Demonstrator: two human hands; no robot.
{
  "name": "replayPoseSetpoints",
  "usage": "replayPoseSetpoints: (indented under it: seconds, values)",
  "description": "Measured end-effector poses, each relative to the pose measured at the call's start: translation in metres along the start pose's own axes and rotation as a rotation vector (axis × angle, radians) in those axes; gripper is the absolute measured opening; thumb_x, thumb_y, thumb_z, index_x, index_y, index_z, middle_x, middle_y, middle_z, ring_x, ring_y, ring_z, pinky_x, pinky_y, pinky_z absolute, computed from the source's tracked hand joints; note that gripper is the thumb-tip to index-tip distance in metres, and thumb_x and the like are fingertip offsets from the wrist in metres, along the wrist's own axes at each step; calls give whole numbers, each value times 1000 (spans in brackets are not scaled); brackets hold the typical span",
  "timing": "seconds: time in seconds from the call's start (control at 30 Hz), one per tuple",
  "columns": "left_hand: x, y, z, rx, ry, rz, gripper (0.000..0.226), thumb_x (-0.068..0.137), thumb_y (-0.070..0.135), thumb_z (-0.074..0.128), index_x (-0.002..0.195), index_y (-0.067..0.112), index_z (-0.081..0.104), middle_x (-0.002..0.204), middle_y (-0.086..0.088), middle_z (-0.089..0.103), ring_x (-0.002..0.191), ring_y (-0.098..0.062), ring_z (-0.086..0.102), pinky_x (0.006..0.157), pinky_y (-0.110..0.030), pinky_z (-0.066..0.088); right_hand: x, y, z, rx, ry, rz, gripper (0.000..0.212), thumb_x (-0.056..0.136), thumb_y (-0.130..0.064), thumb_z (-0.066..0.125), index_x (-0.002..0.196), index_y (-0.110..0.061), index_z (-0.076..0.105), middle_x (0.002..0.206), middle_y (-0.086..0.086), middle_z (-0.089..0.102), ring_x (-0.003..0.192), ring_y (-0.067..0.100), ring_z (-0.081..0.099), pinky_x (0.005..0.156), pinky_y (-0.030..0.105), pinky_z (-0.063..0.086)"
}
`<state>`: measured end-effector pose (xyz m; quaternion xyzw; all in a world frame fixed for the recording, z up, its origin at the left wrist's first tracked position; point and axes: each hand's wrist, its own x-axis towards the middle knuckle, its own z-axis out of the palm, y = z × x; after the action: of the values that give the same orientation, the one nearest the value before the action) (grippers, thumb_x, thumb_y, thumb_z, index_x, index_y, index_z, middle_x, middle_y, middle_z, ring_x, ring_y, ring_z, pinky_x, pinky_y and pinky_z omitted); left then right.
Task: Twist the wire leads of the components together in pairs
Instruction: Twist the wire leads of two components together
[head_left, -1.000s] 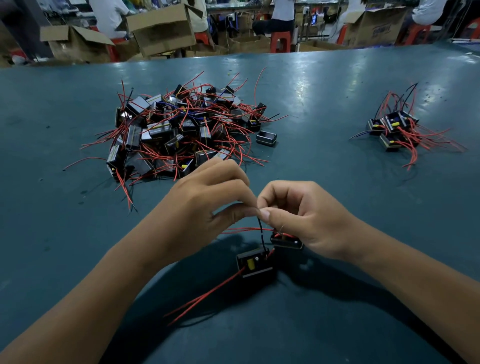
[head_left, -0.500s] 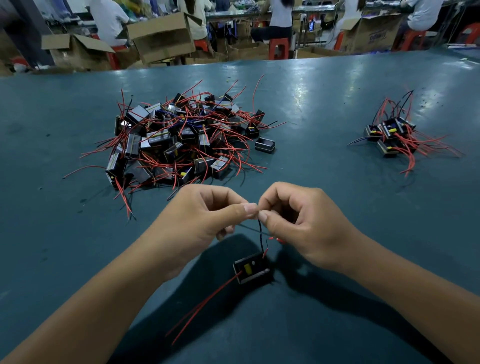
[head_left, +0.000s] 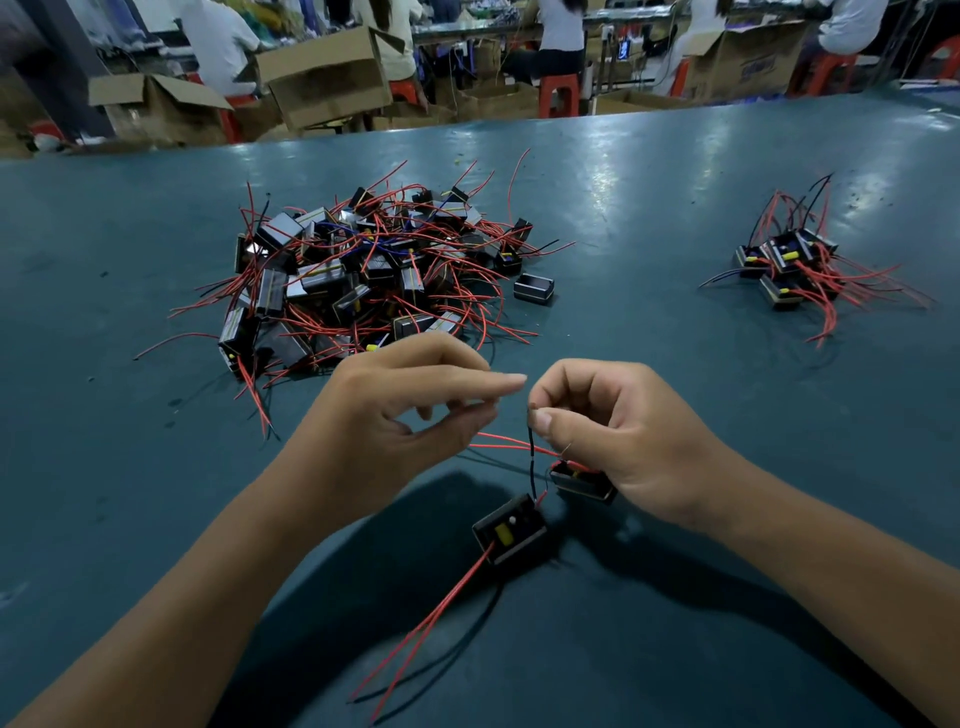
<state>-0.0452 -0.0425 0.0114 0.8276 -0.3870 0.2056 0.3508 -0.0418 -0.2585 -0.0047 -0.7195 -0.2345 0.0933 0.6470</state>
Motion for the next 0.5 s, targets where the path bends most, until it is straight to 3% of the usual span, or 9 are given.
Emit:
replayPoseSetpoints:
  seconds: [0.13, 0.33, 0.5]
  values:
    - [0, -2, 5, -10, 18, 23, 17, 87, 11, 73, 103, 11, 77, 91, -4, 64, 82, -14, 62, 74, -22, 46, -1, 0, -2, 40, -58, 1, 6, 83, -18, 61, 79, -14, 60, 59, -8, 48, 51, 7, 36, 48, 18, 32]
    - [-2, -4, 7, 90, 7, 93, 9, 88, 13, 75, 96, 11, 79, 90, -4, 64, 80, -20, 62, 67, -34, 49, -1, 0, 0, 38, -116, 5, 5, 85, -18, 62, 80, -15, 62, 62, 1, 46, 53, 10, 35, 49, 20, 30]
    - [-2, -2, 1, 227, -38, 174, 12, 92, 18, 71, 92, 9, 79, 90, -4, 64, 79, -17, 54, 66, -35, 45, -3, 0, 1, 13, -130, 7, 5, 84, -17, 62, 80, -13, 62, 60, -4, 48, 54, 8, 37, 51, 21, 32]
